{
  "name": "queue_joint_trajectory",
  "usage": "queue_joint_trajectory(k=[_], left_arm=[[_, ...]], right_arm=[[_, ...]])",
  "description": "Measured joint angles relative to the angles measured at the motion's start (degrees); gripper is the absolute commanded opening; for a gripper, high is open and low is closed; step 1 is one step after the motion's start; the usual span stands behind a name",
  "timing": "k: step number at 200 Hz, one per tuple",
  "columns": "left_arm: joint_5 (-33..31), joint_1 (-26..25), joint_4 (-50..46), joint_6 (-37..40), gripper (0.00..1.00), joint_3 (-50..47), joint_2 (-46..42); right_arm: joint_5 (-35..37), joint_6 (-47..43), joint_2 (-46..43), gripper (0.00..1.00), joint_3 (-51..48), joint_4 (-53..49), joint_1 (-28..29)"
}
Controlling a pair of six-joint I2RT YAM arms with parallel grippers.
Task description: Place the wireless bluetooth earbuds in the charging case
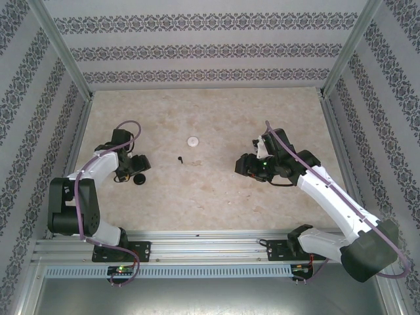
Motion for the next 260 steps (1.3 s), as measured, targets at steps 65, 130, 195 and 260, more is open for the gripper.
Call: queue_joint_trajectory(k=[65, 130, 195, 260], left_arm=[[2.3, 0.1, -1.2, -5.0, 0.74, -1.2, 0.6], [2.4, -0.6, -1.1, -6.1, 0.65, -1.6, 4.2], [-0.2, -1.5, -1.7, -3.5, 0.54, -1.6, 4.6], [-0.9, -7.3, -0.8, 2.3, 0.51, -3.2, 2.2]], right_arm=[[0.0, 0.0, 0.0, 0.47, 0.0, 0.0, 0.0], [0.3, 0.0, -0.5, 0.47, 0.0, 0.0, 0.0], [0.4, 0.3, -2.0, 0.47, -0.8, 0.1, 0.0], [0.2, 1.2, -1.9, 0.47, -1.0, 1.9, 0.0]])
